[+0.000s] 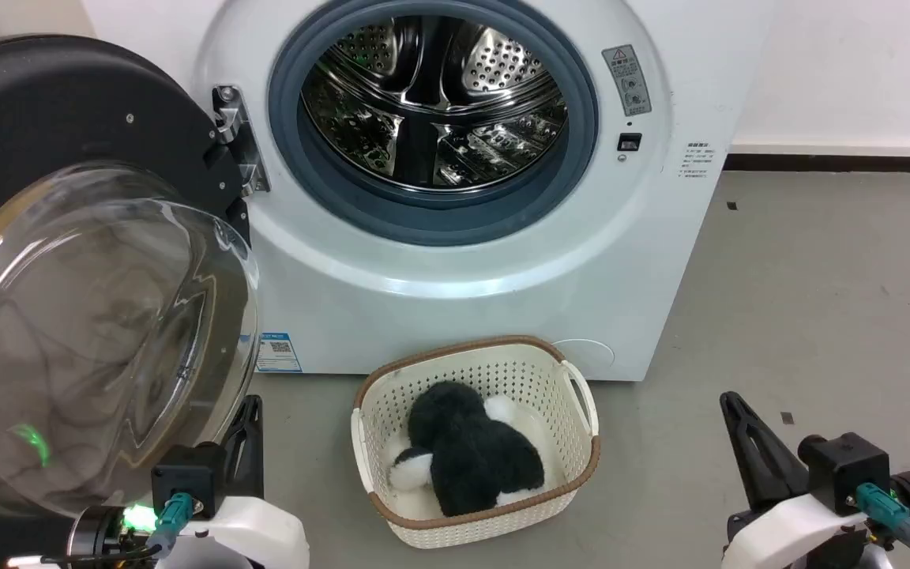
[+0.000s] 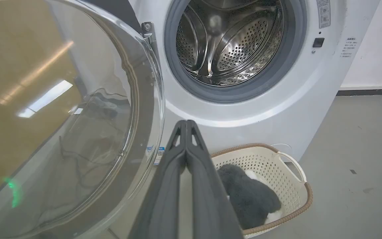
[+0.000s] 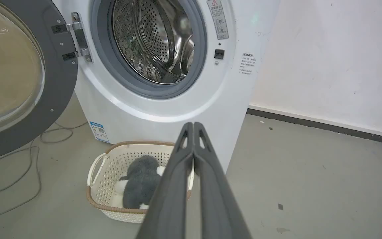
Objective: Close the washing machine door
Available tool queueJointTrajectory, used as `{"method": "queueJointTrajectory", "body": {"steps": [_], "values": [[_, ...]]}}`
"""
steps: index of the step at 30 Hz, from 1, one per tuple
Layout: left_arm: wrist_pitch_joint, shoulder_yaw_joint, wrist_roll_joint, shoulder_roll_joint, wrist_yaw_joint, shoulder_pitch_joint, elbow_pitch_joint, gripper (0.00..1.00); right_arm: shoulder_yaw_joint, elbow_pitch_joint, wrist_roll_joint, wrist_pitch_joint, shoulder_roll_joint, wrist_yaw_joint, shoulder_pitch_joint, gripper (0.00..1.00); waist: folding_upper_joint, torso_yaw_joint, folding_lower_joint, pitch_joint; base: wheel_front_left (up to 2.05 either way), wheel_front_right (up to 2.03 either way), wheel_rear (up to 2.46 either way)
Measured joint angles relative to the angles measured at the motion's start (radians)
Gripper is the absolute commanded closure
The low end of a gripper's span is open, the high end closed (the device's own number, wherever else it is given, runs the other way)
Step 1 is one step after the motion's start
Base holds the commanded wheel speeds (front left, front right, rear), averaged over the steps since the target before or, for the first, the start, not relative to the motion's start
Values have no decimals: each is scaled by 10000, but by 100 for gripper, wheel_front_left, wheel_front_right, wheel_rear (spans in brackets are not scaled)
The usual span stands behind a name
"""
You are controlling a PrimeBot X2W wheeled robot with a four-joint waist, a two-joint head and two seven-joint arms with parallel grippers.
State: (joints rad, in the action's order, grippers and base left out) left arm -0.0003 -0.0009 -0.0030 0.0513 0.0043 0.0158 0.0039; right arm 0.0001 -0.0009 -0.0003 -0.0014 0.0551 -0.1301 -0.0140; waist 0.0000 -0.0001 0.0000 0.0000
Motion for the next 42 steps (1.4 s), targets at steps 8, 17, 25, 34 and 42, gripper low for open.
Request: {"method": "queueJointTrajectory", "body": {"steps": [8, 17, 25, 34, 42], "values": [[0, -4, 0, -2, -2, -1, 0, 100, -4, 0, 0, 0, 0, 0, 0, 100, 0, 0, 0, 0, 0, 0, 0], [0, 0, 0, -2, -2, -1, 0, 100, 0, 0, 0, 0, 0, 0, 0, 100, 0, 0, 0, 0, 0, 0, 0], [0, -2, 0, -4, -2, -1, 0, 100, -4, 0, 0, 0, 0, 0, 0, 100, 0, 0, 0, 0, 0, 0, 0], [0, 2, 0, -6, 0, -1, 0, 100, 0, 0, 0, 0, 0, 0, 1, 100, 0, 0, 0, 0, 0, 0, 0], [0, 2, 0, -6, -2, -1, 0, 100, 0, 0, 0, 0, 0, 0, 1, 100, 0, 0, 0, 0, 0, 0, 0]]}}
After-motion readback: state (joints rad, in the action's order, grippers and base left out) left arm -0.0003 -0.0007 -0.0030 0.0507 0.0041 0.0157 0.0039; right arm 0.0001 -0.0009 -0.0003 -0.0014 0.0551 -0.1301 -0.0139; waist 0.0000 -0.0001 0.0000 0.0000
